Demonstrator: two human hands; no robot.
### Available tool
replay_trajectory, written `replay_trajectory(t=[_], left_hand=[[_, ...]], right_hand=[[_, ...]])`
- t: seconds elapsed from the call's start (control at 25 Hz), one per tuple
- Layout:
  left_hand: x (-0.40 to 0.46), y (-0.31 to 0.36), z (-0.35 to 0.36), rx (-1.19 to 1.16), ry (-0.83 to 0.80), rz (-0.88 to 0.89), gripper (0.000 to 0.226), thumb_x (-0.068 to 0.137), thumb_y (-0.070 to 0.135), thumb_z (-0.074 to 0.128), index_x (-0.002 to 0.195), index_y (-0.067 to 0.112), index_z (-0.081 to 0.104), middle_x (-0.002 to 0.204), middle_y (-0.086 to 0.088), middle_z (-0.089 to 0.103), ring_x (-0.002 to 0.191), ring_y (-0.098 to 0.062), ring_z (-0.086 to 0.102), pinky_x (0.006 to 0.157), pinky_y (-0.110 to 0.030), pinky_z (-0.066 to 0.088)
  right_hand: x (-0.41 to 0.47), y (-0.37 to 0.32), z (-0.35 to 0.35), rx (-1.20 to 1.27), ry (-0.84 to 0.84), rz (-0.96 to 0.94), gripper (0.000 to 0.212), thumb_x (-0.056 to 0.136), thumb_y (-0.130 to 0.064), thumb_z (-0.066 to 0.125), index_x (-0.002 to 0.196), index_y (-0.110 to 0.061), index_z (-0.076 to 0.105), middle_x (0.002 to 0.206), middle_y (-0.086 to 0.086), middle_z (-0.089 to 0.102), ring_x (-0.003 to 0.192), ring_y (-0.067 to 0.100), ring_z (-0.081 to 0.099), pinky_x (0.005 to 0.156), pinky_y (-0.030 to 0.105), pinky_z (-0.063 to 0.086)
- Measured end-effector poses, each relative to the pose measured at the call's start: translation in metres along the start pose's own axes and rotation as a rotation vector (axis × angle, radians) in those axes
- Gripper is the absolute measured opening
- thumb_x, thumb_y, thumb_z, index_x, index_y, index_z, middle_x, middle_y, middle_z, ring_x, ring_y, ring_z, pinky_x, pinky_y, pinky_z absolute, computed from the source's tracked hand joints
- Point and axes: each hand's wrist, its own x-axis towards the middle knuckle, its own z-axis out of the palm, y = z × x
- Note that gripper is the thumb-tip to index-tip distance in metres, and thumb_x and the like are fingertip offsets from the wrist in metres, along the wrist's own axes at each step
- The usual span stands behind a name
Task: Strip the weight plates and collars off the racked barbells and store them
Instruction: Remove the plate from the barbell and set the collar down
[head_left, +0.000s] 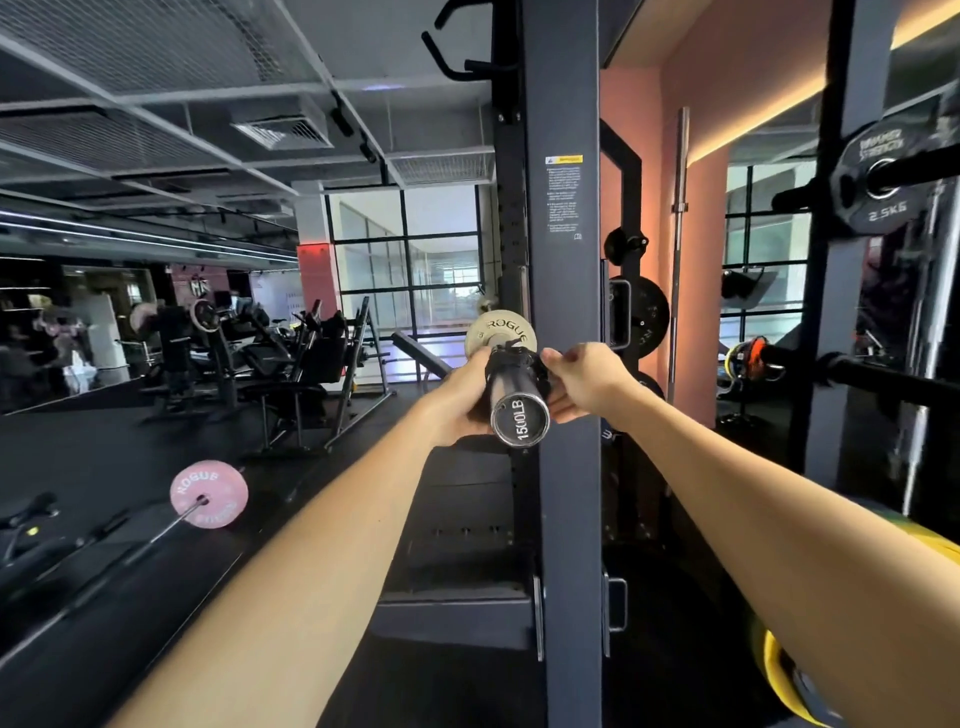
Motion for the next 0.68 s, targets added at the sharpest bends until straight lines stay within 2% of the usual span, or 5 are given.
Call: replay_trajectory(t=[0.24,0.4,0.52,0.64,0.68], left_hand=[[0.058,0.000,-0.008,-0.083,0.040,-0.018,0.053,0.099,0.053,0.042,0.127,0.010,0.052,0.108,-0.013,0.069,0.091,-0.022,0.066,0.059,-0.029,0.054],[0.094,0.004,-0.006,-0.049,0.130,-0.044,0.051,0.102,0.048,0.035,0.128,0.007,0.050,0.080,-0.007,0.060,0.067,-0.016,0.057,0.048,-0.026,0.049],[0.122,0.009,-0.003,0.027,0.214,-0.011,0.045,0.105,0.042,0.030,0.131,0.009,0.048,0.078,-0.002,0.053,0.061,-0.012,0.048,0.043,-0.019,0.043],[0.152,0.014,-0.001,0.086,0.254,0.019,0.049,0.106,0.037,0.027,0.140,0.004,0.043,0.099,-0.001,0.049,0.067,-0.015,0.045,0.065,-0.021,0.048],[0.159,0.014,-0.002,0.094,0.259,0.024,0.050,0.106,0.036,0.027,0.141,0.003,0.042,0.096,-0.002,0.050,0.065,-0.014,0.044,0.063,-0.019,0.049]], right_hand=[[0.060,0.020,0.005,-0.049,0.009,-0.044,0.023,0.099,-0.021,0.053,0.105,0.001,0.059,0.076,0.017,0.068,0.067,0.032,0.070,0.067,0.040,0.062],[0.109,0.036,0.005,-0.048,-0.005,-0.058,0.021,0.096,-0.015,0.057,0.109,0.001,0.061,0.087,0.024,0.069,0.077,0.039,0.071,0.070,0.041,0.061],[0.144,0.042,0.006,-0.055,-0.029,-0.048,0.019,0.096,-0.014,0.058,0.106,0.001,0.061,0.084,0.021,0.066,0.078,0.039,0.071,0.065,0.036,0.061],[0.176,0.051,0.008,-0.053,-0.030,-0.046,0.014,0.095,-0.015,0.058,0.101,-0.003,0.061,0.078,0.016,0.066,0.074,0.036,0.071,0.061,0.032,0.061],[0.184,0.053,0.009,-0.051,-0.027,-0.045,0.013,0.095,-0.015,0.058,0.100,-0.003,0.061,0.077,0.016,0.066,0.072,0.035,0.071,0.060,0.032,0.061]])
